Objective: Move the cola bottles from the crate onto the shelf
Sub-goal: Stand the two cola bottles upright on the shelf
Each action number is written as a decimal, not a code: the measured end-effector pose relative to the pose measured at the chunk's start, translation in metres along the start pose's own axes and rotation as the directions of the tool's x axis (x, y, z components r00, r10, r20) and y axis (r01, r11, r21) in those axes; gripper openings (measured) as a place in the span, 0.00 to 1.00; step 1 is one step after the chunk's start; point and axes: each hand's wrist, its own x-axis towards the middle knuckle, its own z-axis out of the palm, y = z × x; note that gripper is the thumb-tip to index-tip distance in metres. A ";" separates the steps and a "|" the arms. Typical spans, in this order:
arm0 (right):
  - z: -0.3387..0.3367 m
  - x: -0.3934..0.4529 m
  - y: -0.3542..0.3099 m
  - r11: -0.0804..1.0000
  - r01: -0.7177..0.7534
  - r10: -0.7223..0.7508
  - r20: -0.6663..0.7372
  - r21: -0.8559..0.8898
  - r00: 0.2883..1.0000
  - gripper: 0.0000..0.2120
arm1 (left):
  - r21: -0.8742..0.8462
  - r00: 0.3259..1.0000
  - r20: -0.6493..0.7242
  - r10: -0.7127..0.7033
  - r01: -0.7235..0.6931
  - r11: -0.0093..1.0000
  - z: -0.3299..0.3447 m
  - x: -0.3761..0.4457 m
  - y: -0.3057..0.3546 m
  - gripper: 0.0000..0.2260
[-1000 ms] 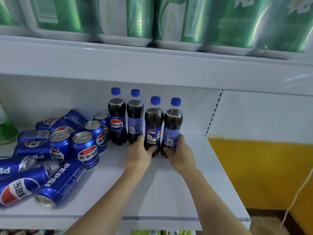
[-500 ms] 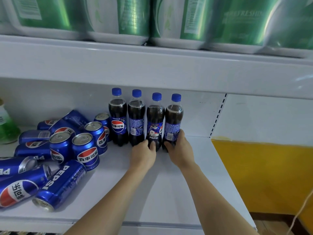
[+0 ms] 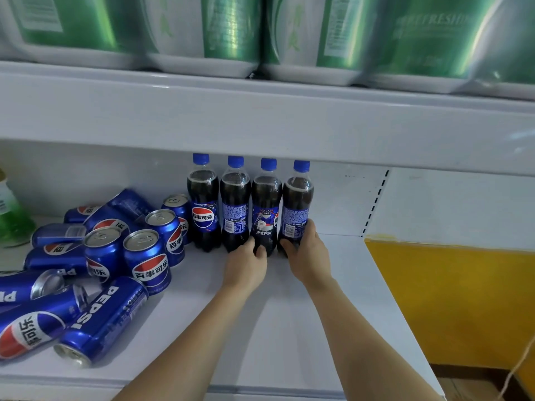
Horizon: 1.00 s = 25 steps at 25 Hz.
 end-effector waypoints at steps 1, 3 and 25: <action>0.001 0.000 0.000 1.000 0.001 -0.001 -0.002 0.000 1.000 0.23 | 0.002 1.000 0.006 0.005 -0.005 1.000 0.000 0.001 -0.001 0.17; 0.001 0.001 0.000 1.000 0.004 -0.004 -0.008 0.002 1.000 0.24 | 0.008 1.000 0.021 0.000 -0.001 1.000 0.001 0.003 -0.003 0.18; -0.039 -0.022 0.000 0.997 0.067 -0.064 -0.062 0.045 0.996 0.31 | -0.260 0.981 -0.153 0.123 -0.160 0.952 -0.012 -0.015 0.003 0.17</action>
